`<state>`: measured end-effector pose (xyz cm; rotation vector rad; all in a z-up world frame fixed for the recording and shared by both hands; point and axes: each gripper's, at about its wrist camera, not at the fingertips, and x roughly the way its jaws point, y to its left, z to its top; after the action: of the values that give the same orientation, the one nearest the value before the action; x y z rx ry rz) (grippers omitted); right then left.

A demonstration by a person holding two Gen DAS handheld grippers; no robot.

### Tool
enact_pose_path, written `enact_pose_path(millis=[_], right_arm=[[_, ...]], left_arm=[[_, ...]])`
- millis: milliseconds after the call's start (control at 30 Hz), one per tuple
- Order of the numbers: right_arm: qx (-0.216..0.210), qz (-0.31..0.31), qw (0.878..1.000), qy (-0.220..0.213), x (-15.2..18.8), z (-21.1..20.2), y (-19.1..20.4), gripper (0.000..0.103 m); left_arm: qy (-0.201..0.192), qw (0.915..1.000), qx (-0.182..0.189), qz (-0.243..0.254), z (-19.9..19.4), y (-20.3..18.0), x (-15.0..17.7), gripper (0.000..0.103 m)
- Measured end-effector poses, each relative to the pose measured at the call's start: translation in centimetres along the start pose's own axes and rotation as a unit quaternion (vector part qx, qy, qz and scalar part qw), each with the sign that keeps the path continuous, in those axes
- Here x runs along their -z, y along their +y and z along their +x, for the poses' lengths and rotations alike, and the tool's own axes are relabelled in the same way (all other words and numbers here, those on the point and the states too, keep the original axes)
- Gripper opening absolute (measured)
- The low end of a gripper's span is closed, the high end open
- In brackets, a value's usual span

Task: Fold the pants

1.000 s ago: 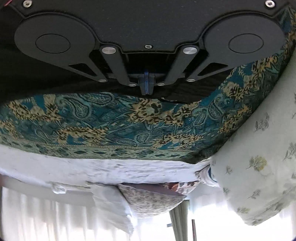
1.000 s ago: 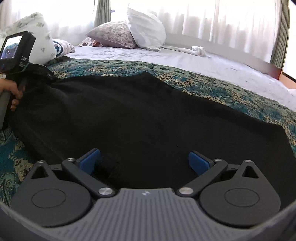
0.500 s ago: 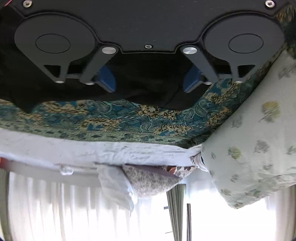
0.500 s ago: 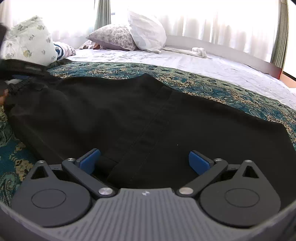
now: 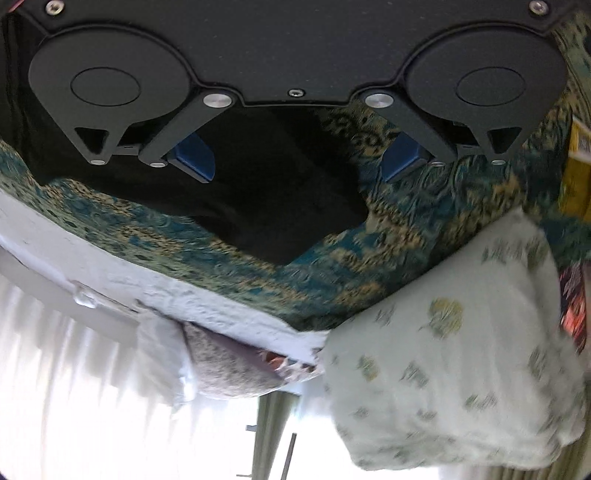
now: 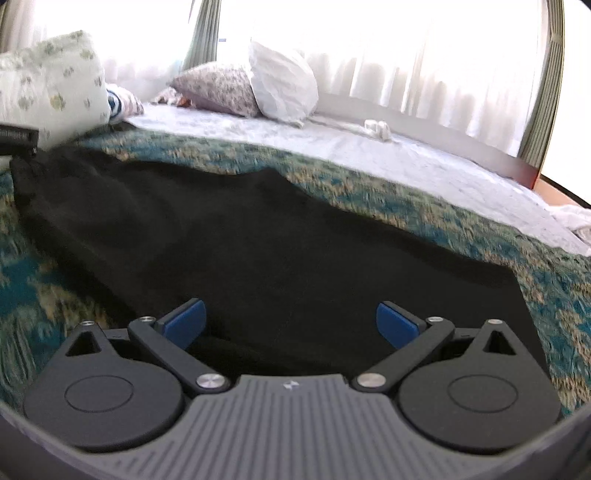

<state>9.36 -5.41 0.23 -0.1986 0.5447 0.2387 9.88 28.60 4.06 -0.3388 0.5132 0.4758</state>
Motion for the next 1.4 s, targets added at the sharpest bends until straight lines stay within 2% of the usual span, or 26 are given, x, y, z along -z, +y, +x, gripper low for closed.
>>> enact_pose_path(millis=[133, 267, 333, 433, 567, 933, 1000, 1033, 1067, 1167, 1267, 1333, 1400], right_arm=[[-0.01, 0.019, 1.0, 0.009, 0.6, 0.3, -0.3, 0.103], [-0.02, 0.036, 0.999, 0.013, 1.0, 0.7, -0.8, 0.103], [-0.021, 0.039, 0.999, 0.01, 1.1, 0.7, -0.9, 0.103], [-0.019, 0.036, 0.999, 0.007, 1.3, 0.6, -0.8, 0.103], [-0.019, 0.038, 0.999, 0.005, 1.4, 0.5, -0.8, 0.103], [-0.019, 0.038, 0.999, 0.004, 1.4, 0.5, -0.9, 0.103], [-0.019, 0.038, 0.999, 0.004, 1.4, 0.5, -0.9, 0.103], [-0.019, 0.038, 0.999, 0.004, 1.4, 0.5, -0.9, 0.103], [-0.019, 0.038, 0.999, 0.004, 1.4, 0.5, -0.9, 0.103], [-0.019, 0.038, 0.999, 0.004, 1.4, 0.5, -0.9, 0.103], [-0.019, 0.038, 0.999, 0.004, 1.4, 0.5, -0.9, 0.103], [-0.02, 0.039, 0.999, 0.003, 1.4, 0.4, -0.9, 0.103], [-0.02, 0.039, 0.999, 0.003, 1.4, 0.4, -0.9, 0.103]], left_arm=[[0.013, 0.9996, -0.008, -0.022, 1.2, 0.4, 0.7, 0.099], [0.048, 0.9977, -0.019, -0.045, 3.4, 0.4, 1.5, 0.102], [0.035, 0.9985, -0.022, -0.034, 3.8, 0.1, 1.8, 0.103], [0.043, 0.9981, -0.042, -0.008, 4.5, -0.8, 1.9, 0.103], [0.047, 0.9976, -0.049, -0.004, 5.1, -1.3, 1.7, 0.103], [0.05, 0.9981, -0.034, -0.004, 5.9, -1.4, 1.3, 0.102], [0.045, 0.9987, -0.023, -0.006, 5.7, -1.3, 1.3, 0.09], [0.04, 0.9991, -0.01, -0.011, 5.5, -1.3, 1.4, 0.079], [0.037, 0.9991, -0.009, -0.018, 5.3, -1.3, 1.4, 0.075], [0.033, 0.9987, -0.003, -0.04, 5.4, -0.9, 1.3, 0.077], [0.028, 0.9969, 0.024, -0.07, 5.7, -0.4, 1.2, 0.092], [0.025, 0.9958, 0.028, -0.084, 5.9, -0.2, 1.2, 0.092], [0.02, 0.9957, 0.021, -0.088, 5.7, -0.3, 1.2, 0.083]])
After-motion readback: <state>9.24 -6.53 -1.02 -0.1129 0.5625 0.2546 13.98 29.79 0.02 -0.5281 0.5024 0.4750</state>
